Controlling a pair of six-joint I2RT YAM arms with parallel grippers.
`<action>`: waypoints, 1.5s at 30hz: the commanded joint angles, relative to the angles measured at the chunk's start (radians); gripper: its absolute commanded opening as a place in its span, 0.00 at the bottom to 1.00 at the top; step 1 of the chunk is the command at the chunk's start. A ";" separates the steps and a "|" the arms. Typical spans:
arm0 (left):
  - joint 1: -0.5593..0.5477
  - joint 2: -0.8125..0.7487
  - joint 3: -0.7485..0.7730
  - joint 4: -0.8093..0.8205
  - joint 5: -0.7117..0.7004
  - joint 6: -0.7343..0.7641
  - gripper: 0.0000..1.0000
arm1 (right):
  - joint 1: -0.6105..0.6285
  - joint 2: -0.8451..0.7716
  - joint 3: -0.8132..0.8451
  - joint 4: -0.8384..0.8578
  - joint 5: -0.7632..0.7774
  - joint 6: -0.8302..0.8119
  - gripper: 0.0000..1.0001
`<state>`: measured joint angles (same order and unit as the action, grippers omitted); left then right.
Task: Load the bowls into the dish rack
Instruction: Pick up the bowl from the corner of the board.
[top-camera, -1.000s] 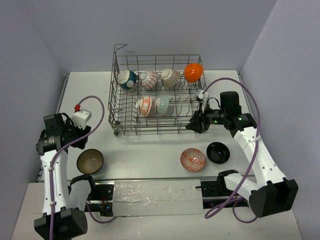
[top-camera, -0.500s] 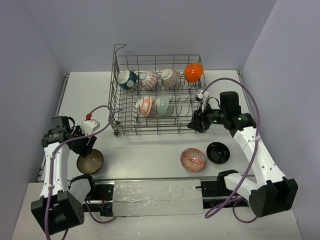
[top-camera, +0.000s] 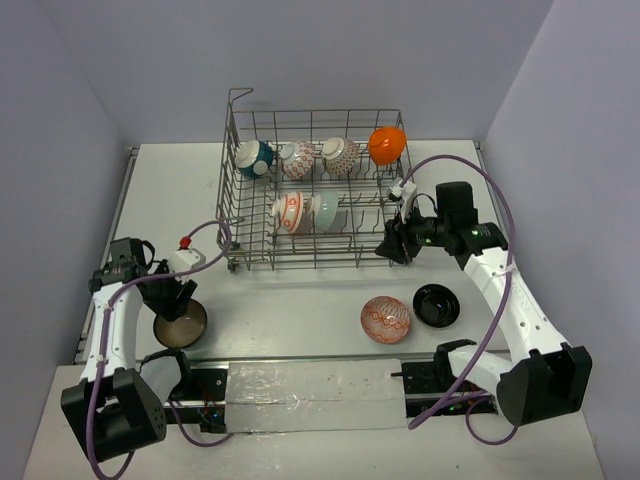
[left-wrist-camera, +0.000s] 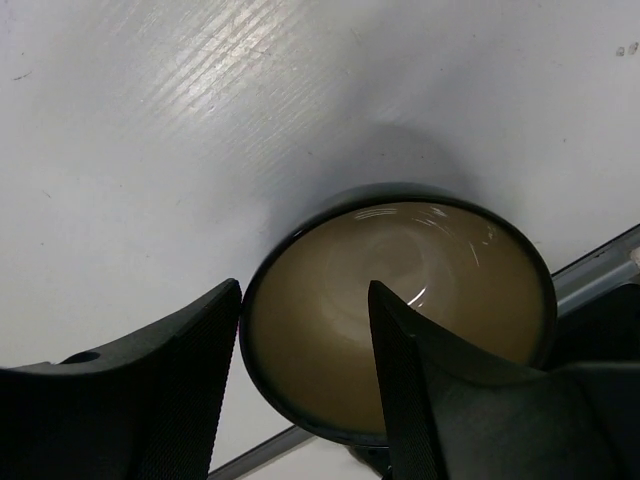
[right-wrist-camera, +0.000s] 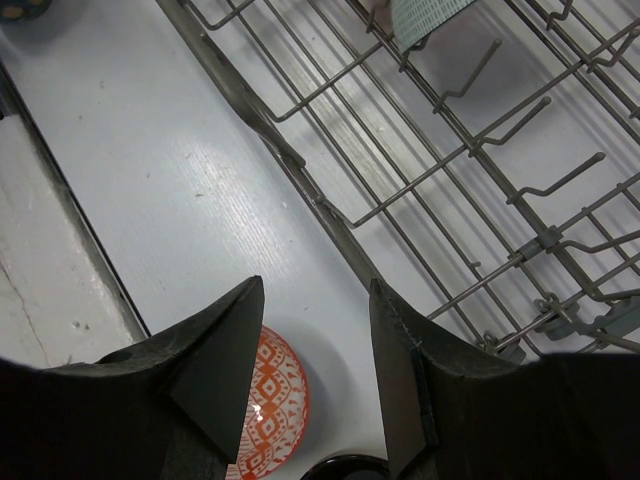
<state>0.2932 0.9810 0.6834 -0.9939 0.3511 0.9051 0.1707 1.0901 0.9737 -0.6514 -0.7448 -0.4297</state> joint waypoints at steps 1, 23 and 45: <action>0.003 0.014 -0.007 0.029 0.049 0.037 0.58 | 0.007 0.011 -0.001 0.019 0.018 -0.017 0.54; 0.034 0.179 0.044 0.144 0.083 -0.012 0.06 | 0.030 0.056 0.000 0.015 0.070 -0.034 0.54; 0.152 0.232 0.162 0.299 0.146 -0.227 0.00 | 0.067 0.062 -0.003 0.016 0.108 -0.041 0.54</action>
<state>0.4282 1.2068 0.7830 -0.7696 0.4484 0.7395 0.2279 1.1580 0.9737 -0.6514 -0.6430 -0.4622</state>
